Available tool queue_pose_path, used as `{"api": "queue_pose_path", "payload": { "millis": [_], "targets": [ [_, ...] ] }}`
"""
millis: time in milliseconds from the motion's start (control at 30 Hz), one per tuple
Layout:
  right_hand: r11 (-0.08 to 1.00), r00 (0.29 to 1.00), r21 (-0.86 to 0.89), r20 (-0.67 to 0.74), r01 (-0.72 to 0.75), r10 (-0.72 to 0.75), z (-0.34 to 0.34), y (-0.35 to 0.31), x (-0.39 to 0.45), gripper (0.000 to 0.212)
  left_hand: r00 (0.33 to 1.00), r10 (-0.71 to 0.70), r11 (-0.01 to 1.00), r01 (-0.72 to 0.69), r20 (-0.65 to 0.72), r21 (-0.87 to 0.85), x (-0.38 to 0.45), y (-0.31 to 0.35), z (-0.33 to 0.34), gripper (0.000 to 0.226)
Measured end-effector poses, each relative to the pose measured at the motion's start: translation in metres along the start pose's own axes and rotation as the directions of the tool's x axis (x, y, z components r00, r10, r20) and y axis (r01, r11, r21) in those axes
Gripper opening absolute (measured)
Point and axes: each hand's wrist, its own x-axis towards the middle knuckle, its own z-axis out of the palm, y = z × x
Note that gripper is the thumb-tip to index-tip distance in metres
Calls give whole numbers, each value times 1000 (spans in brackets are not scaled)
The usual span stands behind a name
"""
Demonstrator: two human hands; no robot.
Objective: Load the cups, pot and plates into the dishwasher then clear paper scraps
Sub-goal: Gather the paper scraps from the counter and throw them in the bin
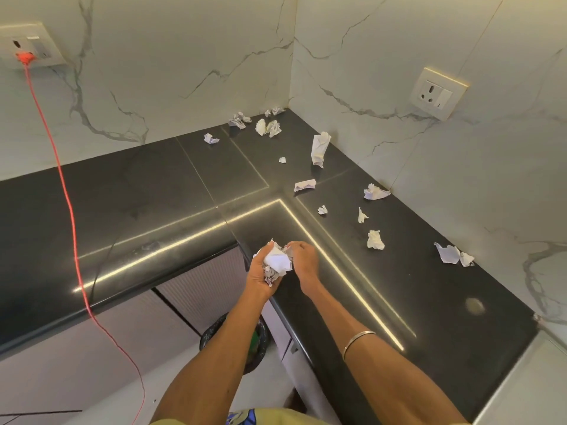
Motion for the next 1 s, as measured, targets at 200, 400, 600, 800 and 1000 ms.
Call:
{"api": "queue_pose_path", "payload": {
  "millis": [200,400,600,800,1000],
  "targets": [
    [997,997,27,32,74,-75,49,8,-34,27,999,43,994,-44,-9,-95,-19,19,-32,41],
    [996,997,70,48,52,-56,109,23,-71,29,1000,13,990,-11,13,-139,-46,51,-68,27],
    [995,997,88,62,41,-47,153,54,-107,29,999,9,992,-14,-39,-127,-59,75,-121,45],
    [996,1000,87,-15,-15,17,185,97,-123,25,979,35,997,-21,-199,71,-39,76,-180,103],
    [985,993,123,23,-119,117,195,124,-120,31,973,-24,997,40,-231,67,-36,73,-203,99]
  ]
}}
